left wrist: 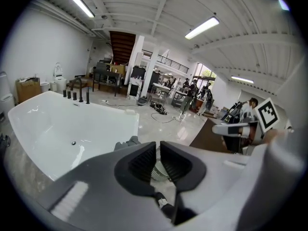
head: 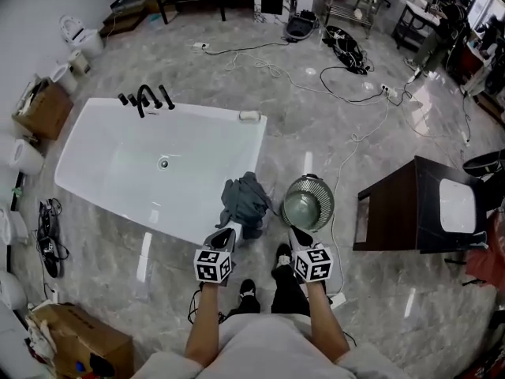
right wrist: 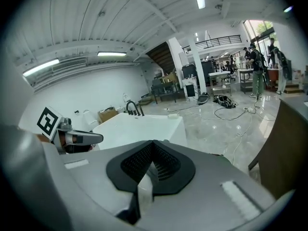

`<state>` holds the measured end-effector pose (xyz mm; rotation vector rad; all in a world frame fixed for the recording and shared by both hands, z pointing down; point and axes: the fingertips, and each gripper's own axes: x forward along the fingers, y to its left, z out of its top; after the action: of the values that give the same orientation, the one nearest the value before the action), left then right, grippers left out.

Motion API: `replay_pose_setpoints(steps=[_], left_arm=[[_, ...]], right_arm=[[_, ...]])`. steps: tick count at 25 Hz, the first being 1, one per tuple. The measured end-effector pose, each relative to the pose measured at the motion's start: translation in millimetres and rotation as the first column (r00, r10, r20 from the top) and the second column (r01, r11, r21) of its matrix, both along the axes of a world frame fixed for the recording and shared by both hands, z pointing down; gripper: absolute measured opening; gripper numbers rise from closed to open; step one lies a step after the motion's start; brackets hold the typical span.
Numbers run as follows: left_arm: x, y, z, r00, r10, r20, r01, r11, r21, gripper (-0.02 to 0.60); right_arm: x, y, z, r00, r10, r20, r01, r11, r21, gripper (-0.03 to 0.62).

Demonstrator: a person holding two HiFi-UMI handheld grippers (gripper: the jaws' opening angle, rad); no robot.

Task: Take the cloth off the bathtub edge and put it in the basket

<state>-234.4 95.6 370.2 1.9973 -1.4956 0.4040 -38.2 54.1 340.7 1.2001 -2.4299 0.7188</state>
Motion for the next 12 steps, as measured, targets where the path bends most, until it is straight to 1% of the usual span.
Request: replay_pose_setpoints(steps=[2, 8, 10, 12], left_arm=[[8.6, -19.2, 6.1, 1.000, -0.017, -0.002, 0.017, 1.000, -0.013, 0.096], [22.7, -59.9, 15.9, 0.995, -0.101, -0.001, 0.101, 0.995, -0.015, 0.097], [22.5, -73.0, 21.8, 0.992, -0.122, 0.002, 0.122, 0.992, -0.012, 0.097], [18.7, -73.6, 26.2, 0.987, -0.161, 0.011, 0.161, 0.987, -0.028, 0.097]], right_arm=[[4.8, -21.2, 4.0, 0.999, -0.036, -0.003, 0.036, 0.999, -0.008, 0.003], [10.8, -74.6, 15.1, 0.989, -0.144, -0.016, 0.143, 0.989, -0.026, 0.003], [5.4, -92.7, 21.9, 0.985, -0.173, -0.012, 0.172, 0.985, -0.026, 0.003], [-6.2, -101.0, 30.1, 0.975, -0.221, 0.000, 0.221, 0.974, -0.048, 0.003]])
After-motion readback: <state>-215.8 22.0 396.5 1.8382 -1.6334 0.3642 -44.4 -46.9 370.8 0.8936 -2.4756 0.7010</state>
